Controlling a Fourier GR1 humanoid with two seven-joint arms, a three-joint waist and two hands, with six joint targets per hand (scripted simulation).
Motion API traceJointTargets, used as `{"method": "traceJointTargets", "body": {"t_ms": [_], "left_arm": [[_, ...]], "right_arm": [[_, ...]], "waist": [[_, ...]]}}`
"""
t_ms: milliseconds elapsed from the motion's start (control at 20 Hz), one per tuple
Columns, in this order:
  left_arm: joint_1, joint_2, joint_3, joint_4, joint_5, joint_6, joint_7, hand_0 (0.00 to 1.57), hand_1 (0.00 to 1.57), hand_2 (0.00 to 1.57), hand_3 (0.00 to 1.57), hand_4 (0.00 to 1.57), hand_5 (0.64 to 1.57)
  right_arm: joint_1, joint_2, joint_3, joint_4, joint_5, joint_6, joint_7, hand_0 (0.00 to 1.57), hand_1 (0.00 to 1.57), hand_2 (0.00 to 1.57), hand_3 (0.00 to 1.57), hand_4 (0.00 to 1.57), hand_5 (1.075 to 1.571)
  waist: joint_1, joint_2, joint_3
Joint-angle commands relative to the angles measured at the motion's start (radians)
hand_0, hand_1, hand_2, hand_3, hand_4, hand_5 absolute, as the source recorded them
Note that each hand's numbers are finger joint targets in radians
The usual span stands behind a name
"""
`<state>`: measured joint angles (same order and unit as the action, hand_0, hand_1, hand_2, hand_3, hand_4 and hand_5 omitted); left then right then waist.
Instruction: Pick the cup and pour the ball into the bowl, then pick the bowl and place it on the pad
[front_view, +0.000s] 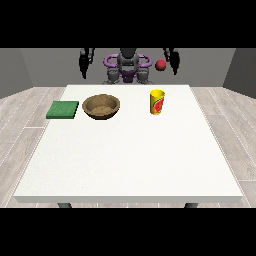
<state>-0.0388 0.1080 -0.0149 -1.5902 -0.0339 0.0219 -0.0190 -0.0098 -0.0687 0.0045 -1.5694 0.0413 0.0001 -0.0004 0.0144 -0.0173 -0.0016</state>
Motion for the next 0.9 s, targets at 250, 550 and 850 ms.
{"method": "traceJointTargets", "body": {"t_ms": [250,550,850], "left_arm": [[-0.022,0.043,0.009,-0.101,0.019,-0.020,0.116,0.00,0.00,0.00,0.00,0.00,1.524],[0.177,-0.106,-0.136,-0.252,0.192,0.014,0.058,0.00,0.00,0.00,0.00,0.00,1.521],[0.104,-0.048,-0.070,-0.202,0.134,-0.039,-0.083,0.00,0.00,0.00,0.00,0.00,1.453]], "right_arm": [[-0.010,-0.044,-0.018,-0.100,-0.010,0.005,0.116,0.00,0.00,0.00,0.00,0.00,1.568],[0.069,0.017,-0.074,-0.144,-0.131,0.004,0.057,0.00,0.00,0.00,0.00,0.00,1.566],[-0.003,0.014,-0.076,-0.093,-0.109,0.015,-0.053,0.00,0.00,0.00,0.00,0.00,1.566]], "waist": [[-0.013,-0.275,0.0004],[0.018,-0.221,0.0015],[0.011,-0.050,0.0014]]}}
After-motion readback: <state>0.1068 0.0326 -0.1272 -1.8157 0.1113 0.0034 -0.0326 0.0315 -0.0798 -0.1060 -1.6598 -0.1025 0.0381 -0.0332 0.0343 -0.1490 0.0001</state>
